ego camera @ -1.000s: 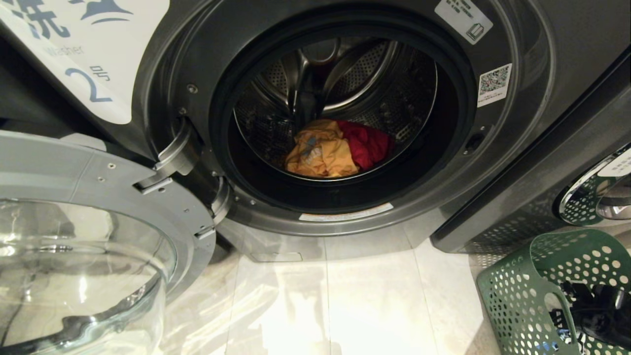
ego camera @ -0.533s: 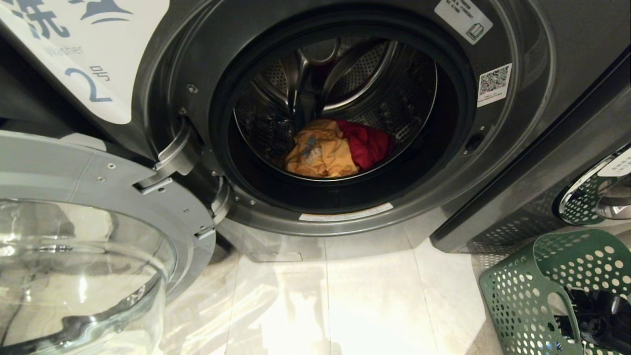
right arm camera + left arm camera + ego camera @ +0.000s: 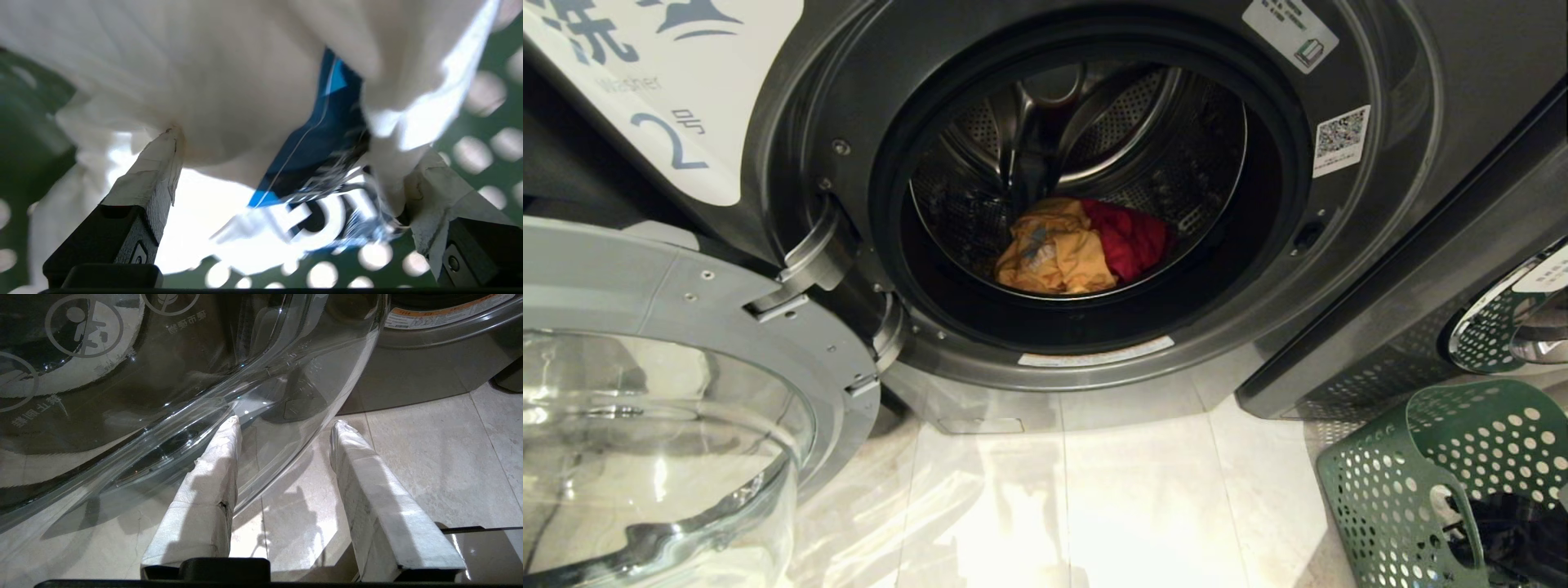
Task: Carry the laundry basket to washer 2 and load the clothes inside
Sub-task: Place the clothes into the washing machine
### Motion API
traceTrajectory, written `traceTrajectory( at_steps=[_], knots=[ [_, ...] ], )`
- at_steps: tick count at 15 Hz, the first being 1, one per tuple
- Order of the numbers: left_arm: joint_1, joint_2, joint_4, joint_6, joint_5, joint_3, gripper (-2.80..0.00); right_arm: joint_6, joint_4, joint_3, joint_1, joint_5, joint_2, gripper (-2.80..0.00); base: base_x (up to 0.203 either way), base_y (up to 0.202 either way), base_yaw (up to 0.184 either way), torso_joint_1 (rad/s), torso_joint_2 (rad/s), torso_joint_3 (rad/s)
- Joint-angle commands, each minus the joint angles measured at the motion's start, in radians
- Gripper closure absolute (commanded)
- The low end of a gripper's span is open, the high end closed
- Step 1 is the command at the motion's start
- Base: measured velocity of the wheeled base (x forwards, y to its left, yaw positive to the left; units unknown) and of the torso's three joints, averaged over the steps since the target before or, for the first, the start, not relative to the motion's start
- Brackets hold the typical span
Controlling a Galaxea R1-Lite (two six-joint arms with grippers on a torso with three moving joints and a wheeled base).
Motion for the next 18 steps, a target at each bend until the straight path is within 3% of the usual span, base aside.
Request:
traceTrajectory(
  at_steps=[1,5,6,7,14,18],
  knots=[
    [0.000,0.000,0.000,0.000,0.000,0.000,0.00,0.004,0.006,-0.002,0.005,0.001,0.001,-2.80,0.000,0.000,0.000,0.000,0.00,0.000],
    [0.000,0.000,0.000,0.000,0.000,0.000,0.00,0.006,0.015,0.006,0.005,0.001,0.001,-2.80,0.000,0.000,0.000,0.000,0.00,0.000],
    [0.000,0.000,0.000,0.000,0.000,0.000,0.00,0.006,0.014,0.006,0.005,-0.001,0.001,-0.34,0.000,0.000,0.000,0.000,0.00,0.000],
    [0.000,0.000,0.000,0.000,0.000,0.000,0.00,0.006,0.014,0.006,0.005,-0.004,0.002,0.00,0.000,0.000,0.000,0.000,0.00,0.000],
    [0.000,0.000,0.000,0.000,0.000,0.001,0.00,0.006,0.027,0.011,0.004,-0.005,-0.039,0.00,0.000,0.000,0.000,0.000,0.00,0.000],
    [0.000,0.000,0.000,0.000,0.000,0.000,0.00,0.003,0.277,0.062,-0.001,-0.003,-0.211,0.00,0.000,0.000,0.000,0.000,0.00,0.000]
  ],
)
